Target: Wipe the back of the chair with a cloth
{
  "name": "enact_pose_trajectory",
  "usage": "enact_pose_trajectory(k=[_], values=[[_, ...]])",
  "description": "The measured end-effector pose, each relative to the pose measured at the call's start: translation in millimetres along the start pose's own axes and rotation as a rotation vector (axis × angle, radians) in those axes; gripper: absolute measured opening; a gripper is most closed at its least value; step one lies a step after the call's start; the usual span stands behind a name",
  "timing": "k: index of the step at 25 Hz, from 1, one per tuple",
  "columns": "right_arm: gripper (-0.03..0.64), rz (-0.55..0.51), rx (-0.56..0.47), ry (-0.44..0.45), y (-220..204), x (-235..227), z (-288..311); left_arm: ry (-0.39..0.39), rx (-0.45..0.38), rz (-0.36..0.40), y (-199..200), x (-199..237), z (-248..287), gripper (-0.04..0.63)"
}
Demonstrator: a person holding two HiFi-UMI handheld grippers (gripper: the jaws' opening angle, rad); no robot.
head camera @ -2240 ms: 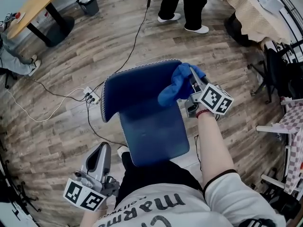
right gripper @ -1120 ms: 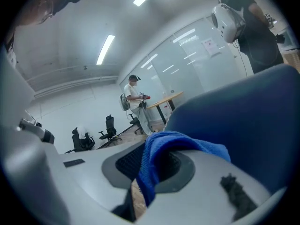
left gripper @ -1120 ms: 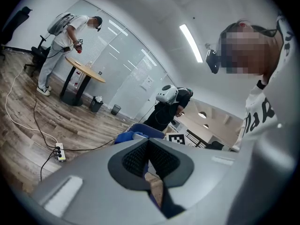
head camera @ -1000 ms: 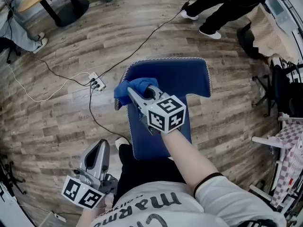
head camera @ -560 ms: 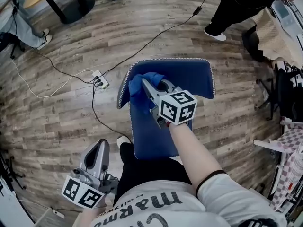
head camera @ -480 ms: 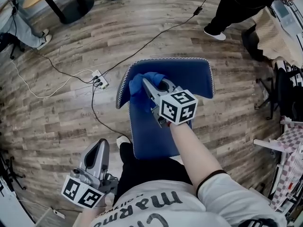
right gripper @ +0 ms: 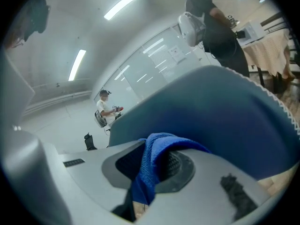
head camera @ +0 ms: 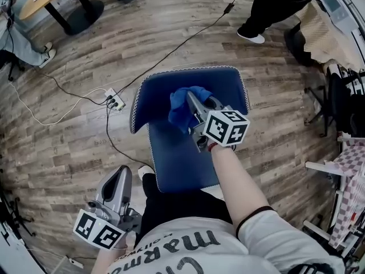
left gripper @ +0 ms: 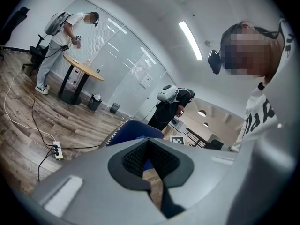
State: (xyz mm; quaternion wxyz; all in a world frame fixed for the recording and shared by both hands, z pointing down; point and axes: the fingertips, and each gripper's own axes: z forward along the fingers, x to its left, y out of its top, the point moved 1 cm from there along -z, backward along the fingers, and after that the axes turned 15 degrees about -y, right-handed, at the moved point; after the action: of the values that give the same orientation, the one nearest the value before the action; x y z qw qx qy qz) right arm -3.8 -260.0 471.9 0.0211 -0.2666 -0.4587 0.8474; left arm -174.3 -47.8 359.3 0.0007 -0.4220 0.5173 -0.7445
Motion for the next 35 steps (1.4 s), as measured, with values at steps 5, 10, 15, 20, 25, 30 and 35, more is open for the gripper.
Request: enact_pose_trajectory(k=[5, 10, 15, 20, 25, 30, 35], values=[[0.066, 0.068, -0.037, -0.08, 12, -40, -12, -0.018, 0.015, 0.008, -2, -8, 10, 0.006], [0.066, 0.109, -0.068, -0.152, 22, -78, -26, -0.035, 0.026, 0.01, -7, -17, 19, 0.006], [0.067, 0.124, -0.089, -0.208, 30, -109, -38, -0.052, 0.034, 0.017, -10, -25, 27, 0.006], [0.066, 0.157, -0.117, -0.248, 37, -129, -54, -0.063, 0.04, 0.024, -13, -33, 28, 0.006], [0.066, 0.213, -0.149, -0.307, 40, -147, -68, -0.061, 0.031, 0.033, -11, -36, 24, 0.006], [0.066, 0.27, -0.129, -0.242, 19, -101, -65, -0.052, 0.021, 0.016, -15, -31, 13, 0.006], [0.066, 0.197, 0.0, -0.094, -24, -15, -34, -0.05, 0.009, 0.016, -11, -29, 5, 0.006]])
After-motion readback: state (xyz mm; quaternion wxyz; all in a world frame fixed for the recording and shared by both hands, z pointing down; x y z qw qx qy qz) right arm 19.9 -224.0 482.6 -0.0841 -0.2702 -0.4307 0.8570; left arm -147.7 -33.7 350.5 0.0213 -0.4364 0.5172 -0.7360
